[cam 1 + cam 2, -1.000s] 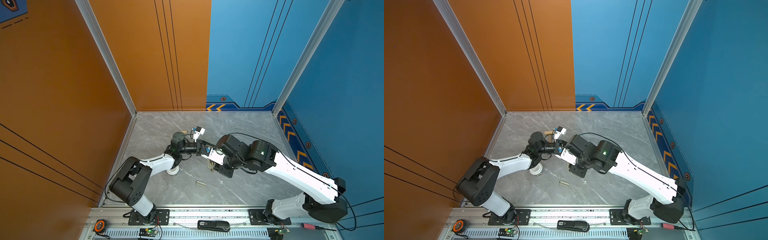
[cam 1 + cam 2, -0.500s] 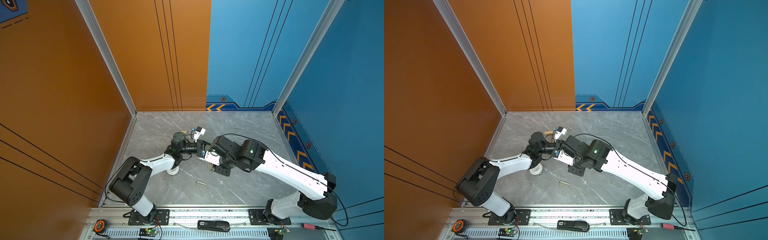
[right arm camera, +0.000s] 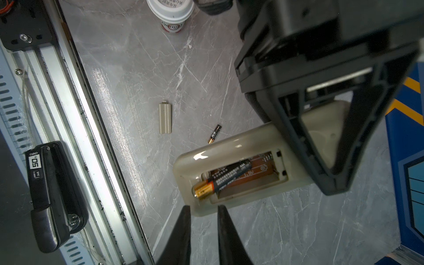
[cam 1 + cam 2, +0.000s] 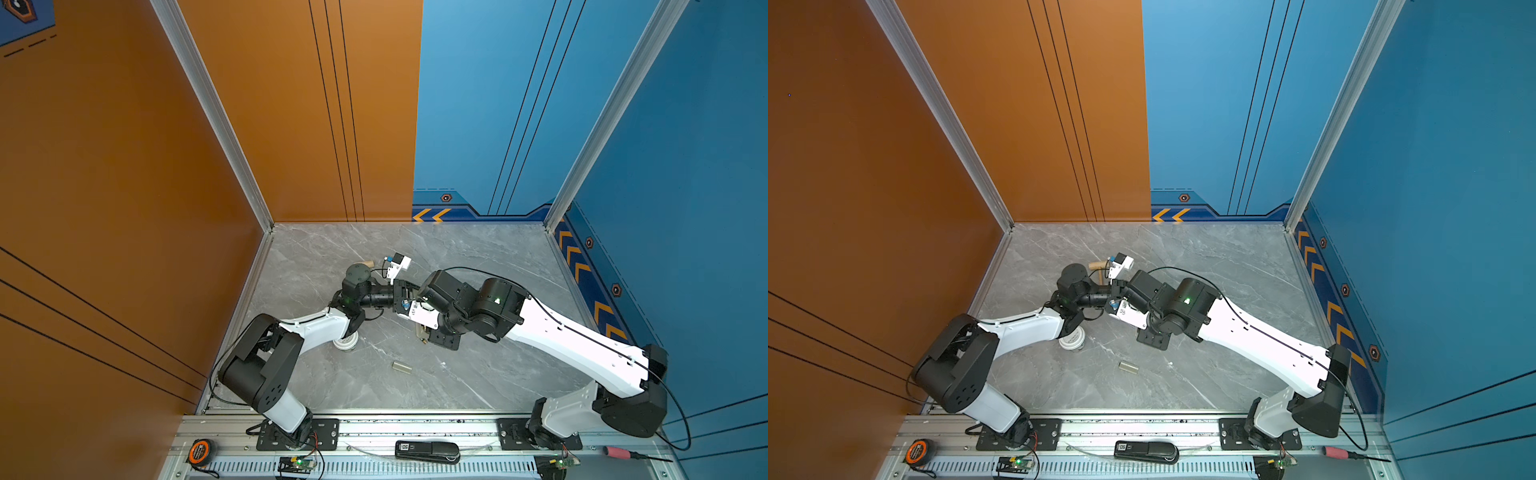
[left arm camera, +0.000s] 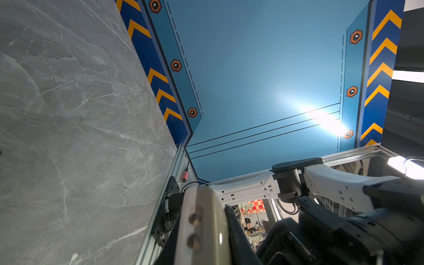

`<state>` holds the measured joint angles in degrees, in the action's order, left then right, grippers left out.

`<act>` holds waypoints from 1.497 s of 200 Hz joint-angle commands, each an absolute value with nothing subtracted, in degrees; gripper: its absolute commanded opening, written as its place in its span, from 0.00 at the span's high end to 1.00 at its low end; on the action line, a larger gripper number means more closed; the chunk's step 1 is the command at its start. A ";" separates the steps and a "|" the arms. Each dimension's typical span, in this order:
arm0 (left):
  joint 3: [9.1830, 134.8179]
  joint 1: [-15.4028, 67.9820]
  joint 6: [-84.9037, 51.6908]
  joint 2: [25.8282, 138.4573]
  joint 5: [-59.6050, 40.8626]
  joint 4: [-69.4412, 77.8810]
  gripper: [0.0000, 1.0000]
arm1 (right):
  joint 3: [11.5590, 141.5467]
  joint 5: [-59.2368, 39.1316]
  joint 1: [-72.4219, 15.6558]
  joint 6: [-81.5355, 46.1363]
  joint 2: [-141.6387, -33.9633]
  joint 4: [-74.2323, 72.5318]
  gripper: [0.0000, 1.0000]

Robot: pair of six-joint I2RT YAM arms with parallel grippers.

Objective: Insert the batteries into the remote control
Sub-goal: 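Open the right gripper and raise it away from the seated battery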

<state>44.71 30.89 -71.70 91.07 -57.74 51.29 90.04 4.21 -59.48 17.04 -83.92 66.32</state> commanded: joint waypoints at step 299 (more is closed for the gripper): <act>44.21 32.31 -72.33 88.00 -58.25 53.00 1.00 | 89.88 7.32 -57.21 17.73 -88.81 61.83 0.90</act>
<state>44.16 31.31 -71.42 91.07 -55.64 50.28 90.04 4.99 -58.08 17.80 -86.72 63.94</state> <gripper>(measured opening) 0.245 0.102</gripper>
